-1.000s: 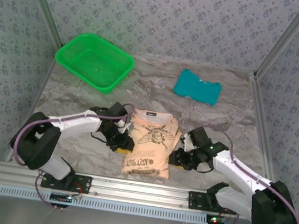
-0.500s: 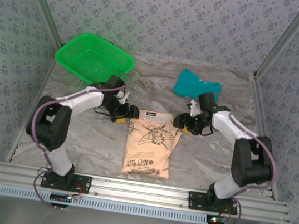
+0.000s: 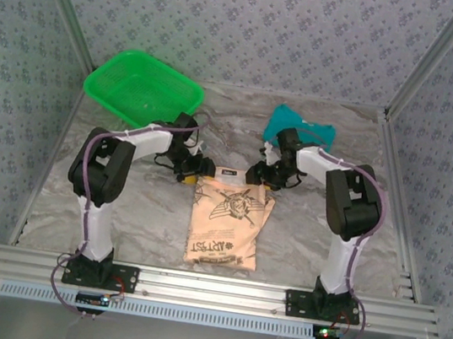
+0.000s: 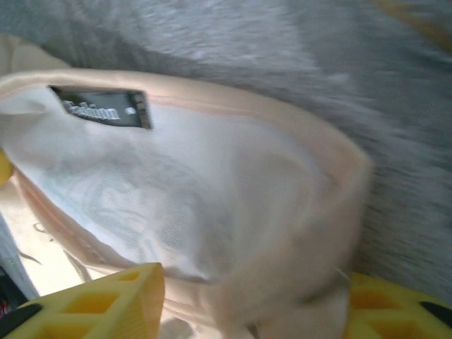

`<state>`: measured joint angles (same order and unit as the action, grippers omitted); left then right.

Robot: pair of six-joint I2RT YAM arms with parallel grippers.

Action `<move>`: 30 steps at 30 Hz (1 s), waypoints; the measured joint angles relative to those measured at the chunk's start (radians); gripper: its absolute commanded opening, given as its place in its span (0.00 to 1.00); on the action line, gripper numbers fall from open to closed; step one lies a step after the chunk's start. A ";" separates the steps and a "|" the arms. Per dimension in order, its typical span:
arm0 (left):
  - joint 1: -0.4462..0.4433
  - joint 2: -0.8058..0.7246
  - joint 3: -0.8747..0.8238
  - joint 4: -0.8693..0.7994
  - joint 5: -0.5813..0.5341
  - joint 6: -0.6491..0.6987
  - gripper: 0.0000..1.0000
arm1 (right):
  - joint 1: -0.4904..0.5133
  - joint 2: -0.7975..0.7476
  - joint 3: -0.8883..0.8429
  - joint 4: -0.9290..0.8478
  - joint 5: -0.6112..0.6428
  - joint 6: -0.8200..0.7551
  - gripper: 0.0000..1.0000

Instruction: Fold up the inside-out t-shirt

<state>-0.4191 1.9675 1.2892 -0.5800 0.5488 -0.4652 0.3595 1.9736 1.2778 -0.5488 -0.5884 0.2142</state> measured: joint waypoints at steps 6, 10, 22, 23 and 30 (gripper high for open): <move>-0.001 0.024 0.021 -0.010 0.008 0.005 0.52 | 0.045 0.017 0.006 0.006 -0.045 0.006 0.44; 0.003 0.039 0.031 -0.021 0.016 0.018 0.41 | 0.044 0.034 0.006 0.007 -0.063 0.008 0.36; 0.003 0.058 0.031 0.001 0.109 0.100 0.00 | 0.012 0.052 0.006 0.041 -0.186 0.003 0.00; 0.007 0.058 0.034 -0.003 0.117 0.106 0.00 | 0.005 0.051 0.006 0.049 -0.199 0.003 0.00; 0.029 0.019 0.203 -0.085 0.143 0.162 0.00 | -0.047 -0.014 0.065 0.082 -0.240 -0.003 0.00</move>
<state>-0.3901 1.9862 1.4918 -0.6647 0.6918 -0.3031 0.3130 1.9594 1.3426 -0.4664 -0.8284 0.2111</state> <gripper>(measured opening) 0.071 0.066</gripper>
